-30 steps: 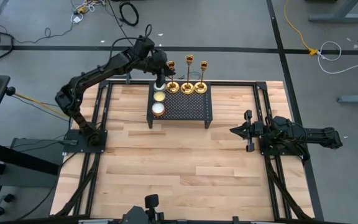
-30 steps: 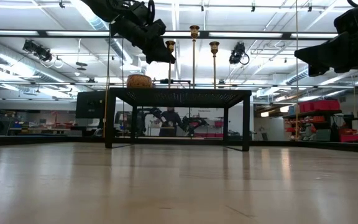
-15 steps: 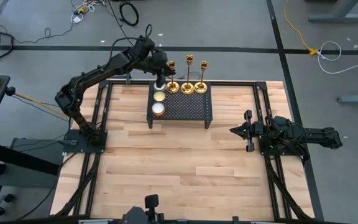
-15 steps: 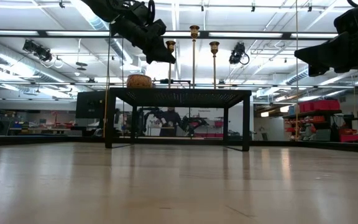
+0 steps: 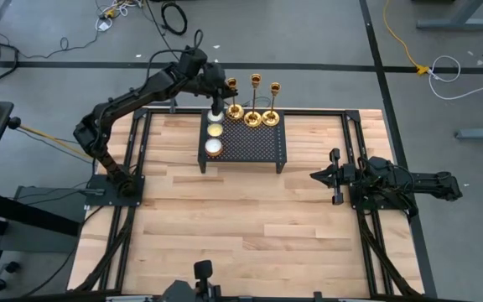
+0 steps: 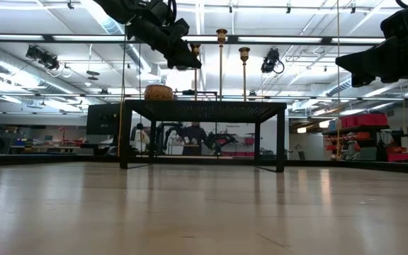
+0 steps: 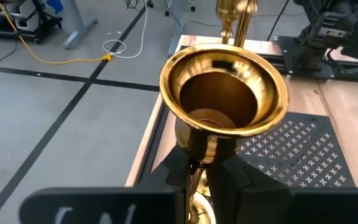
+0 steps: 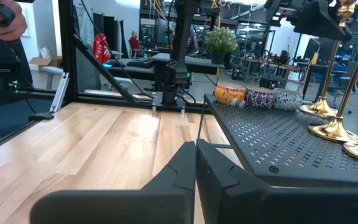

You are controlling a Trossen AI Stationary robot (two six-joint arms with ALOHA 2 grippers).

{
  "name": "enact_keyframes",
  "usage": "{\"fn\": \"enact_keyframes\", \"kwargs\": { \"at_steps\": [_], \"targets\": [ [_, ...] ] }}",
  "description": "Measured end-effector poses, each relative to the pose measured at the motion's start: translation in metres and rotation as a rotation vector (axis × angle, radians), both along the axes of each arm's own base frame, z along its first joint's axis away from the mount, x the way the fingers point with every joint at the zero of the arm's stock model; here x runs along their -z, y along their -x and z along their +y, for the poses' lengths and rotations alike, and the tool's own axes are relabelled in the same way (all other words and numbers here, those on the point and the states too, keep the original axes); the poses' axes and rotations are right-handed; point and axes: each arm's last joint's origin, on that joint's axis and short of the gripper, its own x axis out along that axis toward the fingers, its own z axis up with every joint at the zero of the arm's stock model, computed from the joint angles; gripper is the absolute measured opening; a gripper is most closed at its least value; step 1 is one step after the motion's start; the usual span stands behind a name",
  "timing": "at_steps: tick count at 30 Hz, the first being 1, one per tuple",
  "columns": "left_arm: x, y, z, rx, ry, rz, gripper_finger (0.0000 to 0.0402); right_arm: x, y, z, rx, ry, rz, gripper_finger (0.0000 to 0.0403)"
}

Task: Pick & Place candle stick holders
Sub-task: Adjust the candle holders on the shelf

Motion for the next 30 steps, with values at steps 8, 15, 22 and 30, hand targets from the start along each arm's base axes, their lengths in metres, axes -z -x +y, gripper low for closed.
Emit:
{"fn": "enact_keyframes", "kwargs": {
  "at_steps": [8, 15, 22, 30],
  "targets": [
    [-0.025, 0.002, -0.001, -0.007, -0.018, -0.016, 0.0042, 0.000, 0.000, 0.000, 0.000, 0.000, 0.000, 0.0013],
    [-0.038, 0.006, -0.005, -0.008, 0.005, 0.012, 0.0044, 0.000, 0.000, 0.000, 0.000, 0.000, 0.000, 0.0013],
    [-0.037, 0.000, -0.018, 0.043, 0.054, 0.049, 0.0040, 0.000, 0.000, 0.000, 0.000, 0.000, 0.000, 0.0013],
    [-0.039, -0.005, -0.036, 0.141, 0.096, 0.044, 0.0046, 0.000, 0.000, 0.000, 0.000, 0.000, 0.000, 0.0013]
  ]
}}
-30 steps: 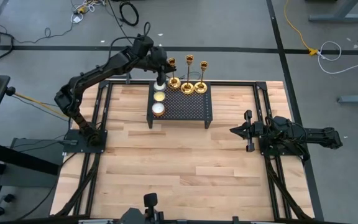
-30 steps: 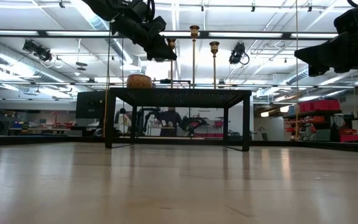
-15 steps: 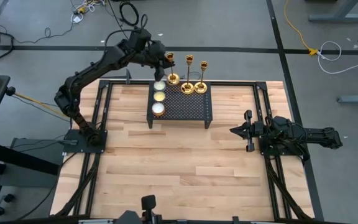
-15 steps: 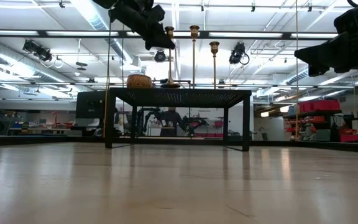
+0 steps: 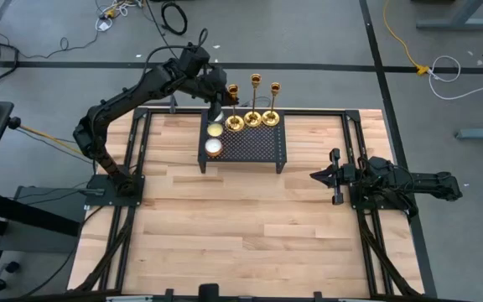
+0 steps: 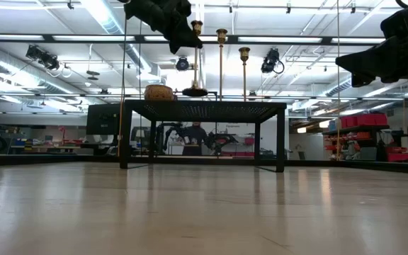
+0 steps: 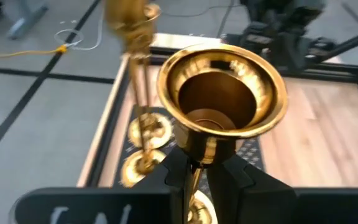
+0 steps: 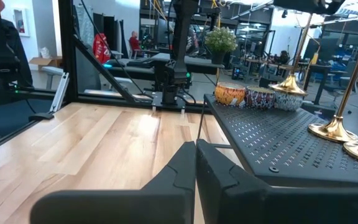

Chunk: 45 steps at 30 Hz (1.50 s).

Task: Pick & Place candle stick holders
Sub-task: Adjust the candle holders on the shelf

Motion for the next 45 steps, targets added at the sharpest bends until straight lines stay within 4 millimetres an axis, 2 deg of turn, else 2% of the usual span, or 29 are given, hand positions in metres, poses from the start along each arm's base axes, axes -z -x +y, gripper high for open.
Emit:
{"fn": "enact_keyframes", "kwargs": {
  "at_steps": [11, 18, 25, 30, 45],
  "targets": [
    [-0.002, -0.016, -0.030, 0.235, 0.062, -0.060, 0.0039, 0.000, 0.000, 0.000, 0.000, 0.000, 0.000, 0.0013],
    [-0.005, -0.026, -0.043, 0.291, 0.024, -0.095, 0.0030, 0.000, 0.000, 0.000, 0.000, 0.000, 0.000, 0.0013],
    [-0.009, -0.035, -0.053, 0.273, -0.035, -0.124, 0.0027, 0.000, 0.000, 0.000, 0.000, 0.000, 0.000, 0.0013],
    [-0.009, -0.039, -0.061, 0.283, -0.016, -0.123, 0.0023, 0.000, 0.000, 0.000, 0.000, 0.000, 0.000, 0.0013],
    [0.008, -0.076, -0.070, 0.156, -0.078, -0.139, 0.0024, 0.000, 0.000, 0.000, 0.000, 0.000, 0.000, 0.0013]
  ]
}}
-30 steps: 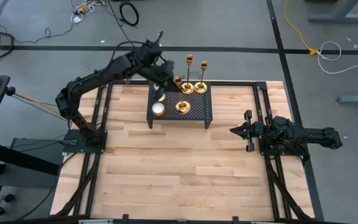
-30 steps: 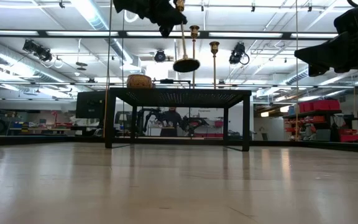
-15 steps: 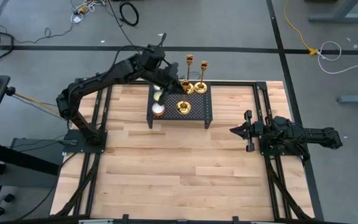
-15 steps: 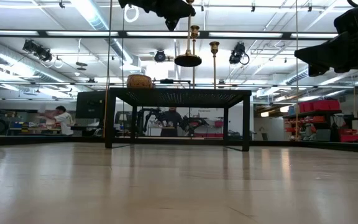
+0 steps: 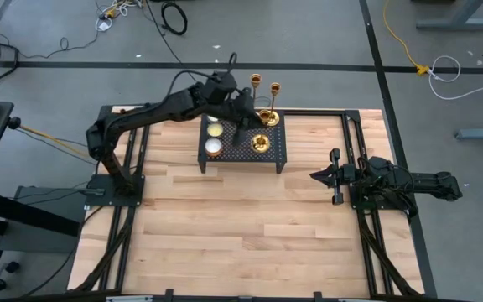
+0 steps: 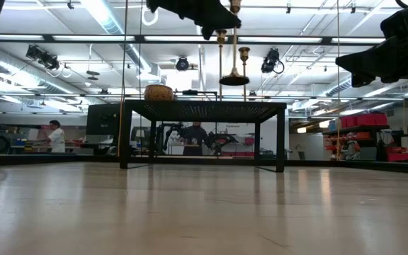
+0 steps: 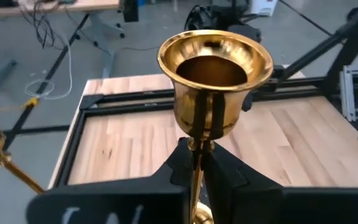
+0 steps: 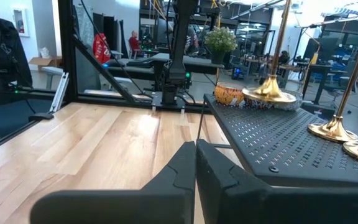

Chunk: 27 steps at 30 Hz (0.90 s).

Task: Pick & Place candle stick holders
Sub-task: Adjust the candle holders on the shelf

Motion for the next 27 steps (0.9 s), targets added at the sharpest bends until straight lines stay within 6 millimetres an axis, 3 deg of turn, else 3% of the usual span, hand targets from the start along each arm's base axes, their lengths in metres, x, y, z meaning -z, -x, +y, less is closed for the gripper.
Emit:
{"fn": "enact_keyframes", "kwargs": {
  "at_steps": [27],
  "targets": [
    [0.035, -0.036, 0.021, -0.140, 0.025, -0.043, 0.0030, 0.000, 0.000, 0.000, 0.000, 0.000, 0.000, 0.0013]
  ]
}}
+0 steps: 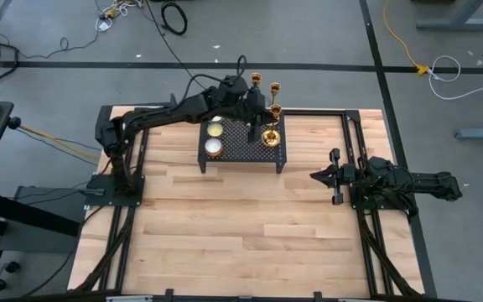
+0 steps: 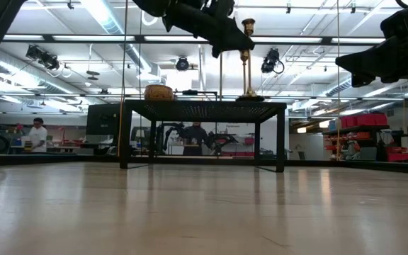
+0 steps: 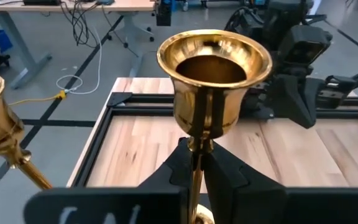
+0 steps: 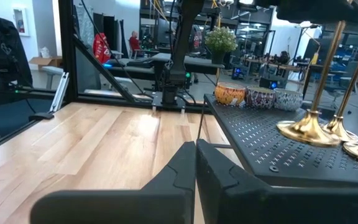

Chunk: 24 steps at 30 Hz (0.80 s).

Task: Pick & Place candle stick holders
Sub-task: Adjust the candle holders on the shelf

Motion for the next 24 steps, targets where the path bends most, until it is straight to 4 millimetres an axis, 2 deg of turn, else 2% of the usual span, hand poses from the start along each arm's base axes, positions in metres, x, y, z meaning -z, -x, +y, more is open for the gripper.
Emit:
{"fn": "enact_keyframes", "kwargs": {
  "at_steps": [4, 24],
  "targets": [
    [0.0058, -0.0021, 0.0023, -0.004, 0.006, 0.015, 0.0028, 0.0001, 0.0000, 0.0000, 0.000, 0.000, 0.000, 0.0013],
    [0.0035, -0.0007, 0.0088, -0.021, -0.005, -0.008, 0.0030, 0.0000, 0.0000, 0.0000, 0.000, 0.000, 0.000, 0.0013]
  ]
}}
